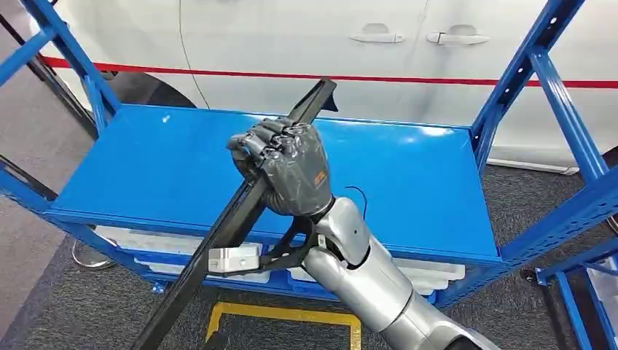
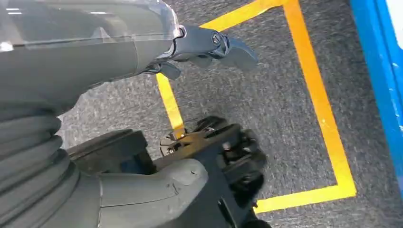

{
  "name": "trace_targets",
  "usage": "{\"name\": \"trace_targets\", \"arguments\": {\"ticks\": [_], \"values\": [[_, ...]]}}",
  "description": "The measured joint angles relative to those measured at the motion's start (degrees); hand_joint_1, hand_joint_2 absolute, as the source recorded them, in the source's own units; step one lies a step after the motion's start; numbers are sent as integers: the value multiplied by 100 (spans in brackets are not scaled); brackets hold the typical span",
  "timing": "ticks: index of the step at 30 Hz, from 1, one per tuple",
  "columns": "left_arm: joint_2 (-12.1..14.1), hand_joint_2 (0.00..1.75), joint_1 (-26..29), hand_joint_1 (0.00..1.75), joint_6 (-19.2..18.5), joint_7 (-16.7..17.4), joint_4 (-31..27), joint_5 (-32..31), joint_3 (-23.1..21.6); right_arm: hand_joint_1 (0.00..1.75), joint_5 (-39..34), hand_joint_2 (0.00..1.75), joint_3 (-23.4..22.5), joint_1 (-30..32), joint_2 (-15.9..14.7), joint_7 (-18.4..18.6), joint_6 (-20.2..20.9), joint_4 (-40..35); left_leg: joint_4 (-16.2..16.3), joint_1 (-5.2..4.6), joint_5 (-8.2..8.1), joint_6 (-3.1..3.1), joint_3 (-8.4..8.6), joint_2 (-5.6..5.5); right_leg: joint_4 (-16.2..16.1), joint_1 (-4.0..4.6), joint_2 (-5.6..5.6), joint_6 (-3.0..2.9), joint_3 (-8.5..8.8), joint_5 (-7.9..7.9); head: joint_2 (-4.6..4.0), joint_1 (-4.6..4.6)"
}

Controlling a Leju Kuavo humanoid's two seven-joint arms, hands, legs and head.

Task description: Take the parts from the cabinet and place them on the table.

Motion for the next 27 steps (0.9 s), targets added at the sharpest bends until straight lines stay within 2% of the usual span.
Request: {"name": "trace_targets", "arguments": {"ticks": [1, 3, 4, 8, 9, 10, 12, 13, 14, 15, 16, 18, 19, 20, 22, 23, 24, 25, 26, 27], "values": [[0, 175, -8, 0, 0, 17, 0, 0, 4, 175, 0, 175, 31, -10, 2, 9, 11, 11, -341, -1, 226, 14, 164, 0, 7, 0, 6, 3, 3, -6, 0, 0], [0, 175, -30, 0, -18, 61, 0, 26, 13, 175, -6, 175, 57, -49, 15, 44, 45, 15, -1329, -3, 694, 69, 650, 0, 22, 1, 14, 17, 14, -20, 0, 0], [0, 175, -49, 0, -50, 109, 0, 57, 24, 175, -24, 175, 72, -88, 22, 70, 83, 24, -1513, -25, 620, 91, 752, -3, 36, 26, 13, 39, 2, -18, 0, 0], [-22, 175, -67, 0, -217, 271, 0, 50, 55, 175, -50, 175, 107, -238, 37, 190, 179, 138, -1606, -67, 702, 199, 739, -18, 15, 14, 14, 158, -26, 50, 0, 0], [-46, 175, -72, 0, -245, 299, 0, 37, 55, 175, -90, 175, 109, -275, 35, 212, 179, 171, -1672, -3, 749, 253, 755, 7, 70, 10, 14, 182, -47, -39, 0, 0], [-63, 175, -89, 0, -279, 314, 0, 2, 55, 175, -142, 175, 109, -330, 35, 254, 177, 203, -1691, -18, 776, 281, 746, 7, 210, 12, 16, 212, -94, -216, 0, 6], [-83, 175, -119, 0, -335, 358, 0, -37, 55, 175, -206, 175, 105, -411, 31, 300, 175, 280, -1682, -27, 807, 326, 694, 19, 1013, 0, 15, 244, -390, -758, 0, 4], [-85, 175, -119, 0, -363, 385, 0, -57, 55, 175, -216, 175, 98, -417, 24, 302, 170, 319, -1676, -33, 821, 339, 666, 28, 1423, -4, 14, 259, -537, -945, 0, 2], [-83, 175, -121, 0, -382, 422, 0, -72, 52, 175, -219, 175, 85, -417, 13, 302, 168, 367, -1659, -34, 835, 338, 629, 31, 1674, -8, 13, 268, -612, -1005, 0, 2], [-81, 175, -122, 0, -387, 441, 0, -88, 52, 175, -219, 175, 78, -422, 4, 304, 166, 408, -1634, -34, 853, 335, 589, 31, 1649, -12, 12, 272, -551, -931, 0, 4], [-83, 175, -121, 0, -391, 457, 0, -90, 52, 175, -219, 175, 74, -439, 0, 304, 166, 442, -1605, -34, 865, 329, 543, 30, 1392, -18, 11, 267, -375, -763, 0, 2], [-81, 175, -126, 0, -418, 465, 0, -103, 52, 175, -203, 175, 72, -495, 2, 304, 164, 487, -1548, -34, 892, 299, 475, 23, 411, -26, 9, 229, 244, -395, 0, 2], [-83, 175, -131, 0, -424, 465, 0, -103, 52, 175, -203, 175, 72, -533, 2, 304, 164, 492, -1529, -40, 912, 268, 440, 20, 27, -16, 11, 206, 432, -500, 0, 0], [-83, 175, -135, 0, -431, 470, 0, -103, 52, 175, -203, 175, 72, -537, 7, 304, 162, 496, -1529, -44, 941, 228, 432, 18, 98, 34, 24, 201, 393, -348, 0, -2], [-83, 175, -140, 0, -435, 472, 0, -103, 50, 175, -203, 175, 63, -564, 7, 304, 159, 525, -1537, -38, 1010, 154, 418, 17, 62, 48, 31, 168, 361, -335, 0, 2], [-83, 175, -135, 0, -437, 472, 0, -103, 50, 175, -201, 175, 63, -564, 11, 304, 159, 538, -1566, -31, 1058, 117, 410, 9, 53, 59, 30, 125, 332, -291, 0, 0], [-77, 175, -128, 0, -439, 474, 0, -103, 50, 175, -192, 175, 63, -569, 11, 304, 157, 549, -1566, -48, 1069, 88, 381, -8, -12, -10, 11, 71, 290, -221, 0, 4], [-74, 175, -132, 0, -441, 483, 0, -105, 50, 175, -173, 175, 63, -588, 17, 311, 157, 562, -1462, -30, 865, 69, 303, -2, -20, -13, -8, 22, 253, -147, 0, 0], [-74, 175, -131, 0, -459, 509, 0, -105, 50, 175, -124, 175, 63, -603, 33, 319, 157, 584, -1186, -14, 535, 53, 210, 0, -25, -18, -13, -31, 180, -93, 0, 0], [-70, 175, -132, 0, -476, 509, 0, -105, 50, 175, -92, 175, 63, -610, 39, 339, 155, 601, -794, -5, 209, 30, 107, 1, -20, -11, -14, -36, 114, -38, 0, -6]]}}
